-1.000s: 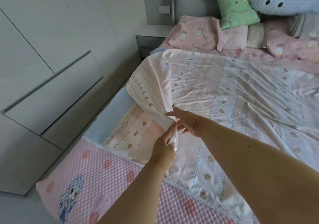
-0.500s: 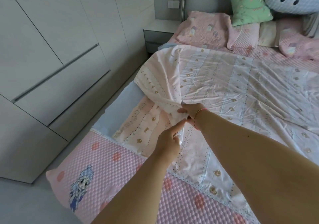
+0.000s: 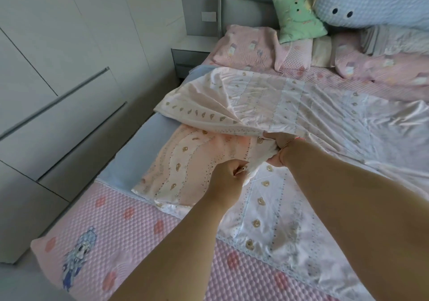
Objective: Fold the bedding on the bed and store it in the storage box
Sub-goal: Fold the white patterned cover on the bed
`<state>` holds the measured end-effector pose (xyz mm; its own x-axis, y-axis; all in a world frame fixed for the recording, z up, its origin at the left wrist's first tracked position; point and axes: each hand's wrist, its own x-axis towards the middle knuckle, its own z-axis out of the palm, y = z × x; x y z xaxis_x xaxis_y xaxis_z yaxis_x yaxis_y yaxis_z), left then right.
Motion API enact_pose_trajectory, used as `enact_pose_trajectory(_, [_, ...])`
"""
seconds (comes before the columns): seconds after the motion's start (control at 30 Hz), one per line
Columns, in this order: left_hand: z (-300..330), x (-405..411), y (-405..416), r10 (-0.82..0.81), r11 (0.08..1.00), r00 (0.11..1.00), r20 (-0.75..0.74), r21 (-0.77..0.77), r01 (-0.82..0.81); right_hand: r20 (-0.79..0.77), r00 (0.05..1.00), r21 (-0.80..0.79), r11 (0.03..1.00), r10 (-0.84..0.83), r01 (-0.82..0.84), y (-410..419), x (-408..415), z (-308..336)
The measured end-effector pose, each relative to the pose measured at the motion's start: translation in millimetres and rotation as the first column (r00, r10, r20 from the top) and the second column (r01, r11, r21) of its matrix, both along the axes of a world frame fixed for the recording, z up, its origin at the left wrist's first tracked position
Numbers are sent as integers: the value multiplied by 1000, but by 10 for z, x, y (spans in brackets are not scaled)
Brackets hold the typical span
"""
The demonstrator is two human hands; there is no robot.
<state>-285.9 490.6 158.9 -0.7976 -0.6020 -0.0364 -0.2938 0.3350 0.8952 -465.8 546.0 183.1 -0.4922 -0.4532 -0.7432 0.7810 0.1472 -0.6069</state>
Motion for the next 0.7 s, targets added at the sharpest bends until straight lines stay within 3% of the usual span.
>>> enact_pose_trajectory(0.3, [113, -522, 1405, 19, 1000, 1000, 13, 6, -19, -106, 987, 40, 992, -119, 124, 1372, -605, 21])
enact_pose_trajectory(0.7, [124, -992, 3029, 4, 1000, 1000, -8, 10, -4, -244, 965, 71, 991, -95, 115, 2993, -1113, 54])
